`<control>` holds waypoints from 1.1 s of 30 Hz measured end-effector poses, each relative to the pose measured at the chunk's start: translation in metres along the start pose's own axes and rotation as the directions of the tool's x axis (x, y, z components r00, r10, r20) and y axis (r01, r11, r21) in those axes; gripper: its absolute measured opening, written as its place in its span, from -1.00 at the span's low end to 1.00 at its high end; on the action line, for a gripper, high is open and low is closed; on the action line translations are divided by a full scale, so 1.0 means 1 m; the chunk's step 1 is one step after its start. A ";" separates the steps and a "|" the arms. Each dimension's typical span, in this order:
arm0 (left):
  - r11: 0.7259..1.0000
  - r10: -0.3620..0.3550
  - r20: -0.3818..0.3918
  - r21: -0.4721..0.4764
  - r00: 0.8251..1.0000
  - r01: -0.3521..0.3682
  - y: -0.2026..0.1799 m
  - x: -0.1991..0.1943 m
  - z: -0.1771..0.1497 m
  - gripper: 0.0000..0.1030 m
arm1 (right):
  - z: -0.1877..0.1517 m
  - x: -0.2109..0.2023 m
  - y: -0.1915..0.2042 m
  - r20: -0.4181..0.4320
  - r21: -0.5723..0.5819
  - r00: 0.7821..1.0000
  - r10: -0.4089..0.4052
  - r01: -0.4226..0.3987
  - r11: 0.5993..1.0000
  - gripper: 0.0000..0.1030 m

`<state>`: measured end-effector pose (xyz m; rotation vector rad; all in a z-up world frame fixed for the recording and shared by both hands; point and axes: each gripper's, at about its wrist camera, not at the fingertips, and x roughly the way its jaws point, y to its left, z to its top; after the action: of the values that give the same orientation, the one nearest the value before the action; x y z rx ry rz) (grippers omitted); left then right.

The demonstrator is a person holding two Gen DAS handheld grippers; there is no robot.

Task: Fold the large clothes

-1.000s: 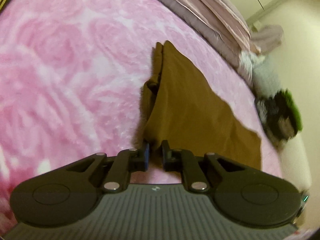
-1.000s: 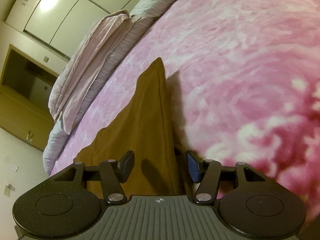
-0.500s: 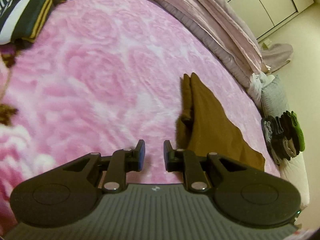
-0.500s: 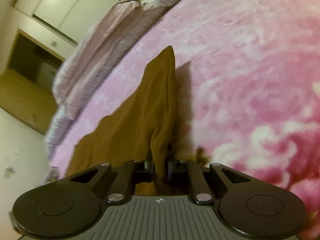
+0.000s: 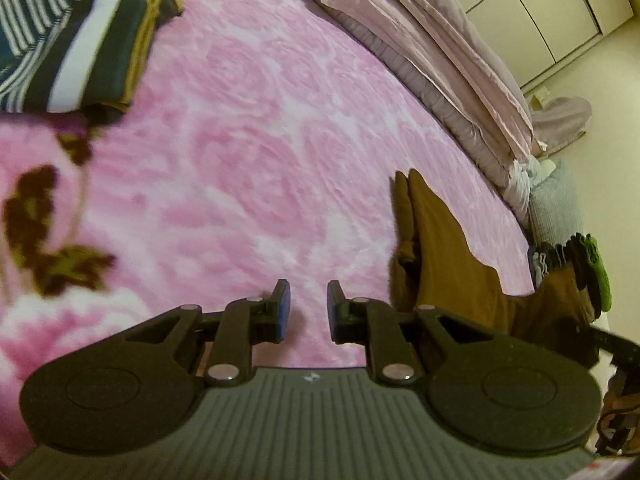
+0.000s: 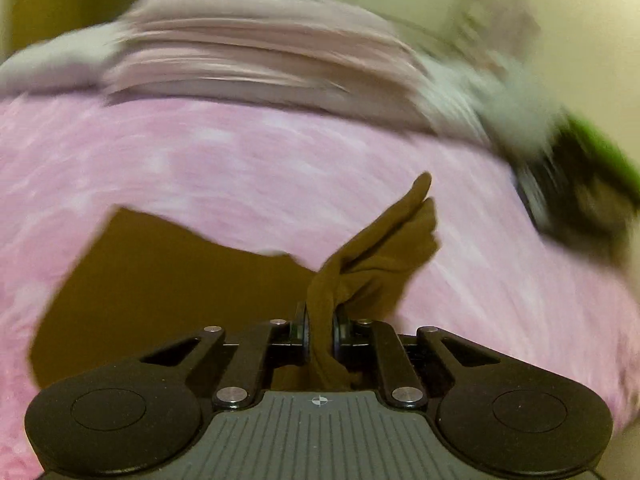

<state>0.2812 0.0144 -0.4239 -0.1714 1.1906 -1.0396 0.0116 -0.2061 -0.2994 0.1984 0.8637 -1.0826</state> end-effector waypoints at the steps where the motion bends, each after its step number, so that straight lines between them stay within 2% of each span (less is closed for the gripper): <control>1: 1.000 0.004 0.001 -0.009 1.000 -0.004 0.004 -0.002 0.001 -0.73 | -0.002 0.002 0.027 0.014 -0.062 1.000 0.006 -0.005 0.998 -0.87; 4: 1.000 0.009 0.002 -0.029 1.000 -0.009 0.015 -0.007 0.001 -0.73 | -0.019 0.017 0.108 0.029 -0.243 0.999 0.024 -0.017 0.970 -0.87; 6: 0.999 0.008 -0.002 -0.035 1.000 -0.008 0.020 -0.007 -0.001 -0.74 | -0.042 0.038 0.151 -0.003 -0.334 1.000 0.029 -0.028 0.942 -0.82; 7: 0.999 0.005 -0.004 -0.039 1.000 -0.005 0.021 -0.008 -0.002 -0.74 | -0.056 0.049 0.166 -0.029 -0.358 0.999 0.025 -0.034 0.933 -0.62; 8: 0.999 0.003 -0.005 -0.040 1.000 -0.003 0.022 -0.009 -0.003 -0.74 | -0.067 0.055 0.175 -0.027 -0.377 1.000 0.009 -0.019 0.926 -0.51; 9: 0.999 0.003 -0.004 -0.038 1.000 -0.003 0.022 -0.010 -0.004 -0.74 | -0.078 0.052 0.183 0.017 -0.398 1.000 -0.019 0.024 0.917 -0.48; 10: 1.000 0.002 -0.004 -0.030 1.000 -0.002 0.021 -0.012 -0.005 -0.74 | -0.083 0.047 0.185 0.033 -0.410 0.999 -0.018 0.030 0.912 -0.38; 11: 1.000 0.000 -0.006 -0.023 1.000 -0.001 0.020 -0.012 -0.006 -0.74 | -0.087 0.040 0.184 0.027 -0.408 1.000 0.016 -0.003 0.913 -0.24; 13: 1.000 -0.002 -0.016 -0.006 1.000 0.002 0.015 -0.013 -0.006 -0.74 | -0.092 0.018 0.169 0.017 -0.375 0.990 0.143 -0.127 0.918 -0.05; 15: 0.999 -0.027 -0.020 0.018 0.999 0.027 0.006 -0.014 -0.006 -0.74 | -0.092 -0.005 0.145 0.019 -0.320 0.964 0.265 -0.245 0.915 -0.03; 19: 0.989 -0.110 -0.037 0.098 0.993 0.113 -0.031 -0.007 0.000 -0.70 | -0.089 -0.026 0.067 0.065 -0.057 0.924 0.378 -0.375 0.925 -0.03; 20: 0.984 -0.129 -0.044 0.117 0.991 0.133 -0.041 -0.002 0.002 -0.67 | -0.083 -0.022 0.044 0.089 0.022 0.923 0.375 -0.378 0.925 -0.03; 23: 0.965 -0.177 -0.086 0.181 0.980 0.190 -0.076 0.025 0.012 -0.46 | -0.075 0.001 -0.014 0.099 0.229 0.948 0.304 -0.319 0.920 -0.03; 24: 0.960 -0.190 -0.103 0.191 0.976 0.207 -0.087 0.036 0.015 -0.40 | -0.073 0.016 -0.031 0.079 0.292 0.957 0.281 -0.291 0.911 -0.03; 27: 0.938 -0.238 -0.174 0.216 0.955 0.273 -0.119 0.077 0.027 -0.30 | -0.071 0.060 -0.070 0.034 0.440 0.961 0.273 -0.260 0.859 -0.03; 29: 0.931 -0.240 -0.218 0.223 0.946 0.288 -0.136 0.104 0.035 -0.23 | -0.066 0.082 -0.087 0.017 0.509 0.956 0.292 -0.260 0.821 -0.03; 30: 0.934 -0.226 -0.228 0.226 0.947 0.278 -0.142 0.115 0.039 -0.16 | -0.064 0.092 -0.089 0.002 0.524 0.955 0.297 -0.254 0.813 -0.03; 31: 0.935 -0.214 -0.234 0.231 0.948 0.268 -0.147 0.126 0.042 -0.06 | -0.062 0.099 -0.090 0.000 0.527 0.953 0.303 -0.257 0.810 -0.03; 33: 0.942 -0.191 -0.245 0.228 0.950 0.248 -0.152 0.142 0.049 -0.03 | -0.056 0.112 -0.092 -0.015 0.522 0.956 0.293 -0.242 0.818 -0.03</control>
<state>0.2333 -0.1939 -0.4075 0.0154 1.2412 -1.4302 -0.0732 -0.2981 -0.3916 0.8084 0.5864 -1.0225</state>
